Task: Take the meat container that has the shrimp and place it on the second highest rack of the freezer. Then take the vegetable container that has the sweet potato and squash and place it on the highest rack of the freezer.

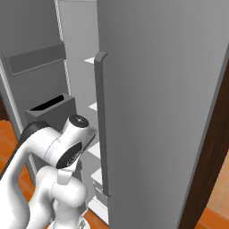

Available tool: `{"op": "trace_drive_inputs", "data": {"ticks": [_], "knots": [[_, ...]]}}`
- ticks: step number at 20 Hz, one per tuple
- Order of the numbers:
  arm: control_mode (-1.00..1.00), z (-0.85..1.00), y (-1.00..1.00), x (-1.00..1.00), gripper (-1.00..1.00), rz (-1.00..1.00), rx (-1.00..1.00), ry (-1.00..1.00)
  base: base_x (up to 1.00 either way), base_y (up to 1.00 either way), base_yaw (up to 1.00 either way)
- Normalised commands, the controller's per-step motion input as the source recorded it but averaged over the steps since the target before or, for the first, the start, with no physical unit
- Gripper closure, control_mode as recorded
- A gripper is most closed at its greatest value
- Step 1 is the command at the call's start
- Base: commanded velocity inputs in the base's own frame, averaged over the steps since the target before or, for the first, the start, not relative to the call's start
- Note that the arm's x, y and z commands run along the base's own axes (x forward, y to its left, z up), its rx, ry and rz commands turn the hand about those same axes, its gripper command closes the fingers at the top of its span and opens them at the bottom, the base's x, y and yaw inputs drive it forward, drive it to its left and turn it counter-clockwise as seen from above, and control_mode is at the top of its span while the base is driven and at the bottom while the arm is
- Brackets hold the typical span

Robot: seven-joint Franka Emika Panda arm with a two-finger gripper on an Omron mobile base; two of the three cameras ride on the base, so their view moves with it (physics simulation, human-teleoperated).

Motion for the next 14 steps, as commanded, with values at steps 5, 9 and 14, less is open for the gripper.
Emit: {"op": "trace_drive_inputs", "data": {"ticks": [5,9,14], "knots": [[1.00,0.00,0.00,0.00,1.00,0.00,0.00,0.00,0.37,-0.03,0.11],[1.00,0.00,0.00,0.00,1.00,0.00,0.00,0.00,0.46,-0.06,0.04],[1.00,0.00,0.00,0.00,1.00,0.00,0.00,0.00,0.15,0.03,0.01]]}}
